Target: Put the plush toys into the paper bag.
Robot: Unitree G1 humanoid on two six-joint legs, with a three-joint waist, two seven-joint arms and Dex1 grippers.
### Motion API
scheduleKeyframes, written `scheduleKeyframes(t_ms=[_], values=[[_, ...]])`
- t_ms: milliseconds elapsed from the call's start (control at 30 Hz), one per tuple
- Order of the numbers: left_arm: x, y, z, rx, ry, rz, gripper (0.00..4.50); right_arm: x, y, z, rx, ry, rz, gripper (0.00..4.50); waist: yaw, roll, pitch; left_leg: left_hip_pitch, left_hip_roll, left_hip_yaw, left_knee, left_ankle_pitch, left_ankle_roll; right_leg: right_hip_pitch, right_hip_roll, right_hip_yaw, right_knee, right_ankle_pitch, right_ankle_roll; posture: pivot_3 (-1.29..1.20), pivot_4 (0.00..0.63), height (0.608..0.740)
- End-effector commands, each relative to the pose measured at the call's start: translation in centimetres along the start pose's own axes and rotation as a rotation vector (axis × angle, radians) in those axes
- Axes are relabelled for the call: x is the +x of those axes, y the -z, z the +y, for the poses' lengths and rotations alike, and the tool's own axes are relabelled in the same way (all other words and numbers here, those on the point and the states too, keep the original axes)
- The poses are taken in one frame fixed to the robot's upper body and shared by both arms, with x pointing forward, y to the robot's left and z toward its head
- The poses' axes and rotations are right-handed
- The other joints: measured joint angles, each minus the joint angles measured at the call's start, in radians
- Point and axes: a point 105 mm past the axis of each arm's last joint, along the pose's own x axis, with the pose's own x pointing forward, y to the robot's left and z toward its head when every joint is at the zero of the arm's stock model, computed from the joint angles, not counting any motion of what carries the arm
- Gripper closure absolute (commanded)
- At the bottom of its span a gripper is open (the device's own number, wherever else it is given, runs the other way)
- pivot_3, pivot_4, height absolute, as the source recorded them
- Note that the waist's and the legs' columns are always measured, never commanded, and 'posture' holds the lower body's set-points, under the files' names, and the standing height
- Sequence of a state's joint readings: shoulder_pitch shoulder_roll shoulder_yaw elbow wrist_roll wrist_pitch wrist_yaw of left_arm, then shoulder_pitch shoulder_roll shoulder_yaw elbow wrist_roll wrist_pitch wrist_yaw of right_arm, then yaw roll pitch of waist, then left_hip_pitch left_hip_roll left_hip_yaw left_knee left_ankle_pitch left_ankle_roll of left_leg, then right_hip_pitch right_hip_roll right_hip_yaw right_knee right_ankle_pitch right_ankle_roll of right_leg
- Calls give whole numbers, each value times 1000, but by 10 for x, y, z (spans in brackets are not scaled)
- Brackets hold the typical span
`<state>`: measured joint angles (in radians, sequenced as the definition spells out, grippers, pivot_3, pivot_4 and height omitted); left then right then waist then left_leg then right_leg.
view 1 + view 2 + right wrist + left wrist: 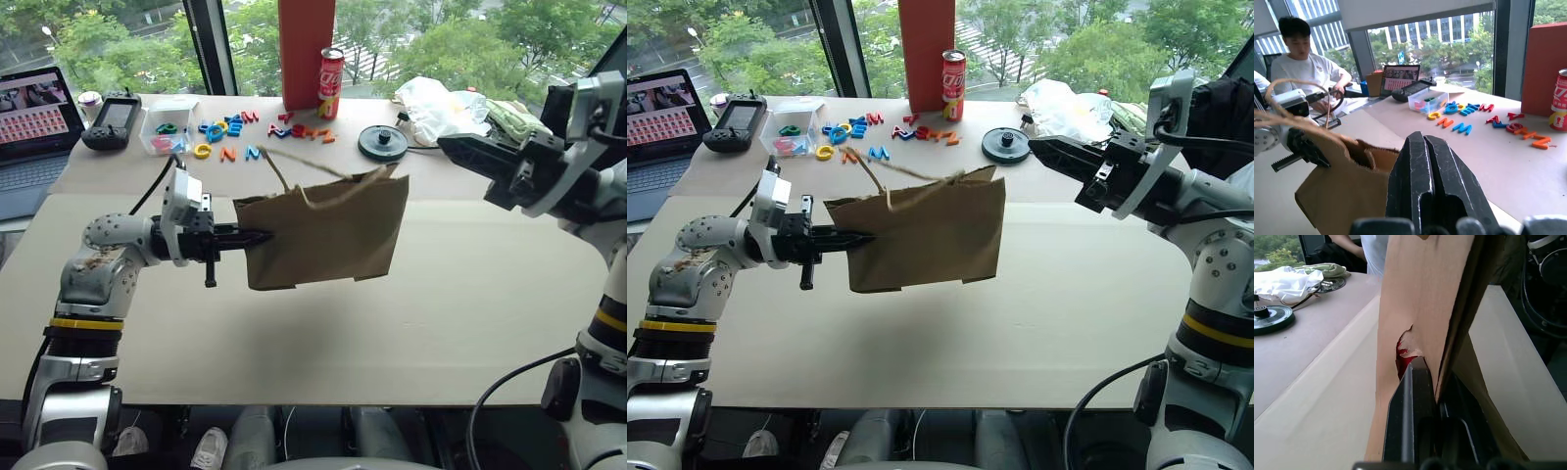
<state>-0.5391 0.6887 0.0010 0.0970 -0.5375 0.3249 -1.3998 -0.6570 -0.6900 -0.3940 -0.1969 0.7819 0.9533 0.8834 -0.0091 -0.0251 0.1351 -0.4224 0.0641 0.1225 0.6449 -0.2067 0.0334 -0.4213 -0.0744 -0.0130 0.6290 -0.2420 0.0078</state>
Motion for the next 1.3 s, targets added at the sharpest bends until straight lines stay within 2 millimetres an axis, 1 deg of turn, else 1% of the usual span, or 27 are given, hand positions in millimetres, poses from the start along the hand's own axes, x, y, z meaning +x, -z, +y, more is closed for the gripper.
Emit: scheduleKeyframes(t_ms=[33, 100, 200, 333, 600, 667, 700, 733, 767, 800, 833, 900, 967, 1067, 1233, 1300], values=[[-5, 10, -5, 71, 60, 66, 4405, -3, 4, 4, -29, -26, 47, 4500, 0, 0, 0, 0, 0, 0, 0, 0, 0, 0, 0, 0, 0, 0, 0, 0, 150, 739], [-5, 21, -7, 95, 77, 97, 4405, -5, 14, 6, -33, -34, 107, 4500, 1, 0, 0, 0, 0, 1, 0, 0, 0, 0, 0, 0, 0, 0, 0, 0, 150, 739], [-6, 31, -7, 91, 88, 106, 4405, -9, 33, 7, -61, -42, 221, 4500, 2, 0, 0, 0, 0, 1, 0, 0, 0, 0, 0, 1, 0, 0, 0, 0, 150, 739], [-10, 44, -7, 91, 94, 135, 4405, -19, 55, 15, -103, -108, 347, 4500, 6, 0, 0, 0, 0, 1, 1, 0, 0, 0, -1, 1, 0, 0, 0, 0, 150, 739], [-12, 48, -5, 76, 98, 162, 4405, -22, 53, 27, -113, -206, 347, 4500, 10, 0, 0, 0, 0, 0, 1, 0, 0, 0, 0, 0, 0, 0, 0, 0, 150, 739], [-14, 52, -3, 74, 86, 189, 3885, -22, 53, 29, -118, -221, 345, 4500, 11, 0, 0, 0, 0, 0, 1, 0, 0, 0, 0, 0, 0, 0, 0, 0, 150, 739], [-15, 53, -3, 69, 86, 197, 3759, -23, 53, 30, -122, -228, 351, 4500, 11, 0, 0, 0, 0, 0, 1, 0, 0, 0, 0, 1, 0, 0, 0, 0, 150, 739], [-16, 53, -4, 61, 89, 204, 3459, -23, 54, 30, -125, -233, 357, 4500, 11, 0, 0, 0, 0, 0, 1, 0, 0, 0, 0, 0, 0, 0, 0, 0, 150, 739], [-17, 53, -4, 56, 89, 210, 3034, -23, 55, 31, -126, -235, 360, 4500, 12, 0, 0, 0, 0, 0, 1, 0, 0, 0, 0, 0, 0, 0, 0, 0, 150, 739], [-17, 52, -4, 54, 89, 213, 2762, -23, 55, 31, -127, -235, 361, 4500, 13, 0, 0, 0, 0, 0, 2, 0, 0, 0, 0, 0, 0, 0, 0, 0, 150, 739], [-18, 51, -4, 55, 85, 220, 2336, -23, 55, 30, -126, -235, 361, 4500, 13, 0, 0, 0, 0, 0, 2, 0, 0, 0, 0, 0, 0, 0, 0, 0, 150, 739], [-25, 46, -5, 53, 71, 237, 1698, -24, 56, 31, -128, -242, 372, 4500, 13, 0, 0, 0, 0, 0, 2, 0, 0, 0, 0, 0, 0, 0, 0, 0, 150, 739], [-32, 37, -5, 47, 51, 241, 1698, -24, 57, 32, -132, -248, 387, 4500, 12, 0, 0, 0, 0, 0, 2, 0, 0, 0, 0, 0, 1, 0, 0, 0, 150, 739], [-43, 14, -7, 26, 9, 222, 1698, -26, 57, 33, -145, -248, 407, 4500, 12, 0, 0, 0, 1, 0, 1, 0, 0, -1, 0, 0, 1, 0, 0, 0, 150, 739], [-57, -21, -20, -36, -3, 210, 1698, -27, 52, 34, -167, -250, 420, 4500, 11, 0, 0, 0, 1, 0, 1, 0, 0, 0, 0, 0, 1, 0, 0, 0, 150, 739], [-62, -37, -20, -48, -20, 189, 1698, -27, 49, 36, -179, -260, 420, 4500, 11, 0, 0, 0, 1, 0, 2, 0, 0, 0, 0, 0, 1, 0, 0, 0, 150, 739]])
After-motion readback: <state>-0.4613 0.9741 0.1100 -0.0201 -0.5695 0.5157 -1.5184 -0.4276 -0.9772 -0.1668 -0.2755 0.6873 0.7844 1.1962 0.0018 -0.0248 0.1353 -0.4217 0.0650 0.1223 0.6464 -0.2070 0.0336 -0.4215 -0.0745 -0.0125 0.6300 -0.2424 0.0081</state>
